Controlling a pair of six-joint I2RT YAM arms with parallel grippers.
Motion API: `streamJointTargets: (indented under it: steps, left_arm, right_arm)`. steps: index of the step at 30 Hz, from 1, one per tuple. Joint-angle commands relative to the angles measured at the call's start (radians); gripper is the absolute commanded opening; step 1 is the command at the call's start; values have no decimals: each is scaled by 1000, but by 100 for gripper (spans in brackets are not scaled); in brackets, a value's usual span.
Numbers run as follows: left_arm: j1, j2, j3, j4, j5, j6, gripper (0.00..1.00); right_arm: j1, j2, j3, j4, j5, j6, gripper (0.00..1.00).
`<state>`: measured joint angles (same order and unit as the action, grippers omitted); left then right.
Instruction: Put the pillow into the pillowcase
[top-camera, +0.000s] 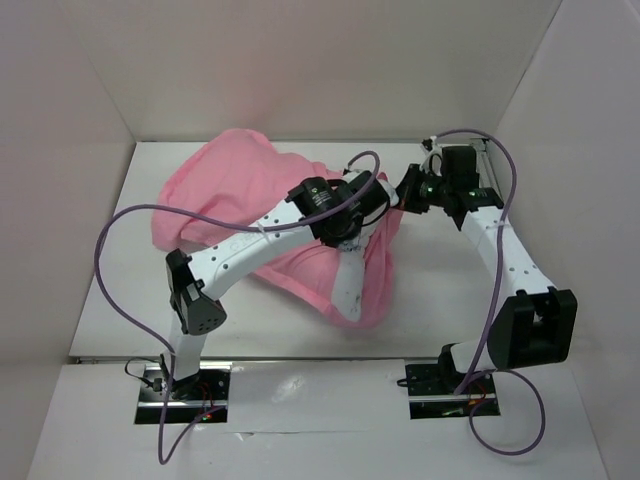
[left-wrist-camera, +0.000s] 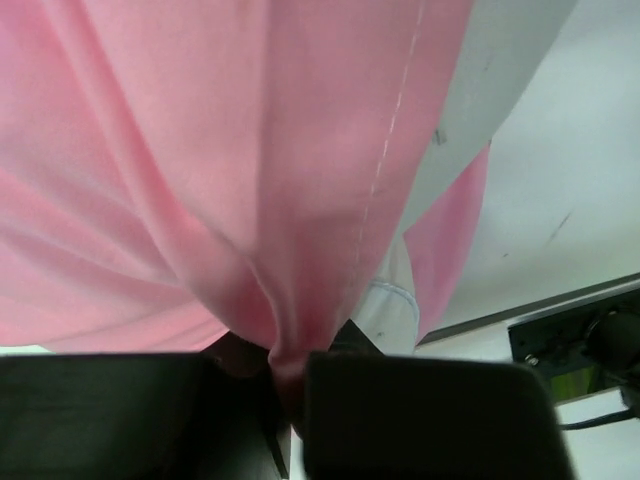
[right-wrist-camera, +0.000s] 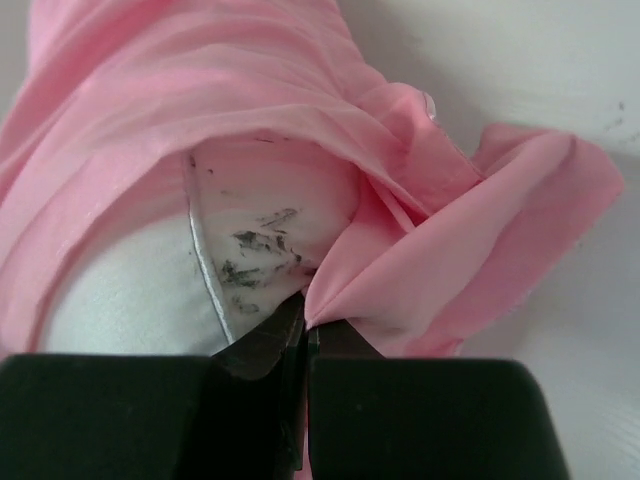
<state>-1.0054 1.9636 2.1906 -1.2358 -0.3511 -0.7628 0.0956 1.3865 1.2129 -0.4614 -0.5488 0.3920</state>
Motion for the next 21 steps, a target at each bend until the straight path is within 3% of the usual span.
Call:
streamJointTargets:
  steps: [1, 2, 3, 4, 7, 15, 21]
  left_arm:
    - [-13, -31, 11, 10, 63, 77, 13]
    - [-13, -31, 20, 19, 63, 98, 23]
    - [-13, -54, 20, 35, 63, 99, 49]
    - [-22, -63, 20, 48, 63, 108, 62]
    - [-22, -94, -18, 126, 63, 149, 89]
    - [-42, -19, 18, 223, 12, 267, 100]
    - [-42, 35, 6, 369, -18, 311, 100]
  right_arm:
    - [-5, -23, -71, 90, 46, 18, 0]
    - [-5, -23, -91, 90, 59, 18, 0]
    - [-5, -32, -125, 90, 75, 18, 0]
    - [-5, -32, -137, 81, 84, 18, 0]
    - [-5, -50, -170, 60, 102, 18, 0]
    - [-5, -128, -191, -43, 179, -27, 0]
    - [-5, -150, -200, -54, 168, -16, 0]
